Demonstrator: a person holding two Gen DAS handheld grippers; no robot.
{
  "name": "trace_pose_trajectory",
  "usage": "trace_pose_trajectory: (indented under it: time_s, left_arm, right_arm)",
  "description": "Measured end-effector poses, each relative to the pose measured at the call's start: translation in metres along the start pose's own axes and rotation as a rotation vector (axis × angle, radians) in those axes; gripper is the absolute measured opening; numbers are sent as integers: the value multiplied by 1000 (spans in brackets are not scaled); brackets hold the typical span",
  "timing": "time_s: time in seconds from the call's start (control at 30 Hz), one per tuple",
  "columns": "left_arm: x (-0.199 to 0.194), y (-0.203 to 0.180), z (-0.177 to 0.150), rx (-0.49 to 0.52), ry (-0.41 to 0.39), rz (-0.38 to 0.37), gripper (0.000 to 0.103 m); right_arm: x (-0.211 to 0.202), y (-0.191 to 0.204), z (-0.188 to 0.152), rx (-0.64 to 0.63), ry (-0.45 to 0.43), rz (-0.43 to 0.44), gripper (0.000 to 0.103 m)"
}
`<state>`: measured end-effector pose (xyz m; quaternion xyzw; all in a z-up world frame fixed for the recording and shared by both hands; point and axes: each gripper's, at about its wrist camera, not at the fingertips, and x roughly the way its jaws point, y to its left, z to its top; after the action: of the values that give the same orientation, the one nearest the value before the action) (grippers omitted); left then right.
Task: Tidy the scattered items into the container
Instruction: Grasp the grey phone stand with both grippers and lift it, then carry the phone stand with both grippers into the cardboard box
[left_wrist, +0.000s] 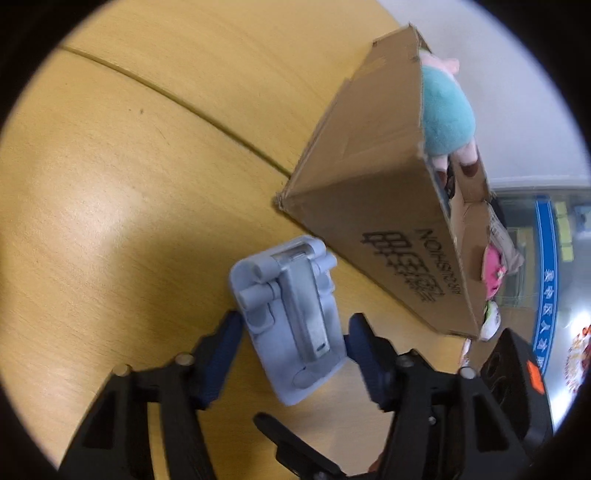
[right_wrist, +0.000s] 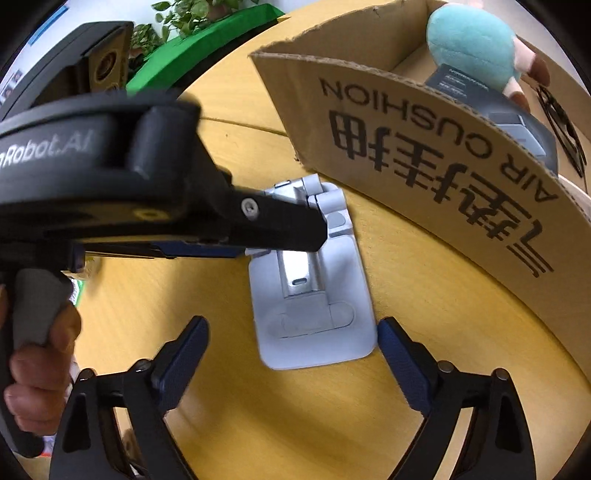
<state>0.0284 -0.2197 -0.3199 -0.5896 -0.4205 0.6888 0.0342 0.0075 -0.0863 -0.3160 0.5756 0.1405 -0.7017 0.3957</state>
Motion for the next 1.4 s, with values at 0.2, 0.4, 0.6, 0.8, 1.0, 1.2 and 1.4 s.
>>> trace_pose_trajectory:
  time_s: [0.2, 0.4, 0.6, 0.8, 1.0, 1.2, 1.4]
  left_arm:
    - [-2, 11, 3, -46, -31, -55, 44]
    - [0, 11, 7, -41, -45, -28, 31]
    - [10, -11, 9, -16, -52, -16, 50]
    - [13, -16, 13, -12, -54, 30, 38]
    - [5, -42, 3, 12, -81, 35, 35]
    - [-39, -111, -14, 111, -150, 37, 35]
    - [-85, -202, -26, 256, -249, 24, 35]
  right_arm:
    - [11, 16, 3, -124, -1, -78, 88]
    - [13, 18, 8, -137, 0, -142, 71]
    - [15, 18, 6, -126, 1, -133, 71]
    - [10, 15, -1, -92, -15, -113, 71]
    - [-7, 7, -14, -59, -40, -85, 71]
    - [-68, -1, -18, -12, -143, -57, 71]
    - [-153, -19, -14, 10, -298, -74, 71]
